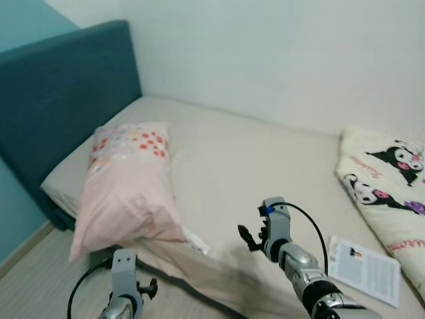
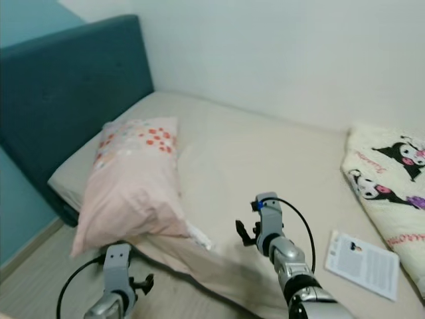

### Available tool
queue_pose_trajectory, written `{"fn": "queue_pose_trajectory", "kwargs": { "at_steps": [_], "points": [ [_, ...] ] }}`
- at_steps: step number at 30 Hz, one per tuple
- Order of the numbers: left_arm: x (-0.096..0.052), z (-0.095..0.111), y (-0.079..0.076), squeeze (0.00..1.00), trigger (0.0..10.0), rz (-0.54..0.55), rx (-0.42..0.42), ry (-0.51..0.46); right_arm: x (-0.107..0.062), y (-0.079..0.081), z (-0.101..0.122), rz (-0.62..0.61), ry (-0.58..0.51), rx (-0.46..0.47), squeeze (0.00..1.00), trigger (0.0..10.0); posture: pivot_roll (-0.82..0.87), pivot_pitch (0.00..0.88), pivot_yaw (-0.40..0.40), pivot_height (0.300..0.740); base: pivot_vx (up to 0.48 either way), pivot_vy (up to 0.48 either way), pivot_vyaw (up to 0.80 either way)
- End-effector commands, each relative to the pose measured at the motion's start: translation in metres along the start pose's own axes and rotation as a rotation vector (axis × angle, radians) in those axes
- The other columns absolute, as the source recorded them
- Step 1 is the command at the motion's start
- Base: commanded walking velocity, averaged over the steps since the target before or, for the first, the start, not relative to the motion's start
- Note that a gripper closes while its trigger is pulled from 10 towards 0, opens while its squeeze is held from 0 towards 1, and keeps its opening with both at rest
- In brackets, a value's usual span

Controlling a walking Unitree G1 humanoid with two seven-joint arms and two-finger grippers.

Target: Clean up the room

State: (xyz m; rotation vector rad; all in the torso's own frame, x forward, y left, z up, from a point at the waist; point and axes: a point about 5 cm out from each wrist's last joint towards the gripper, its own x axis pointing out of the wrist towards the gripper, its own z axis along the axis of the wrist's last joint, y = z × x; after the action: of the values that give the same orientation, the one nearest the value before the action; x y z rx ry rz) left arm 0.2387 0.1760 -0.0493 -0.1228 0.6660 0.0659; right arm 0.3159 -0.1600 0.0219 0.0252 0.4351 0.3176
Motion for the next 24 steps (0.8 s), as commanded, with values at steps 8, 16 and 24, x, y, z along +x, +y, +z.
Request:
{"fn": "queue_pose_trajectory", "kwargs": {
  "at_steps": [8,16,24],
  "points": [
    [0.002,0.01,0.006,0.0,10.0,0.013,0.025,-0.032,0.003,0.016,0.004,0.122,-0.044,-0.05,0.0,10.0,-0.01,0.034,-0.035,0.74,0.0,0.0,0.28],
    [0.005,0.023,-0.007,0.0,10.0,-0.077,0.193,-0.09,0.002,0.014,0.004,0.112,-0.048,-0.036,0.0,10.0,-0.02,0.036,-0.033,0.74,0.0,0.0,0.74],
    [0.006,0.08,-0.001,0.0,10.0,-0.087,0.247,-0.348,-0.002,-0.004,0.0,-0.025,-0.024,0.003,0.0,10.0,-0.01,0.038,-0.04,0.74,0.114,0.0,0.36]
  ]
}}
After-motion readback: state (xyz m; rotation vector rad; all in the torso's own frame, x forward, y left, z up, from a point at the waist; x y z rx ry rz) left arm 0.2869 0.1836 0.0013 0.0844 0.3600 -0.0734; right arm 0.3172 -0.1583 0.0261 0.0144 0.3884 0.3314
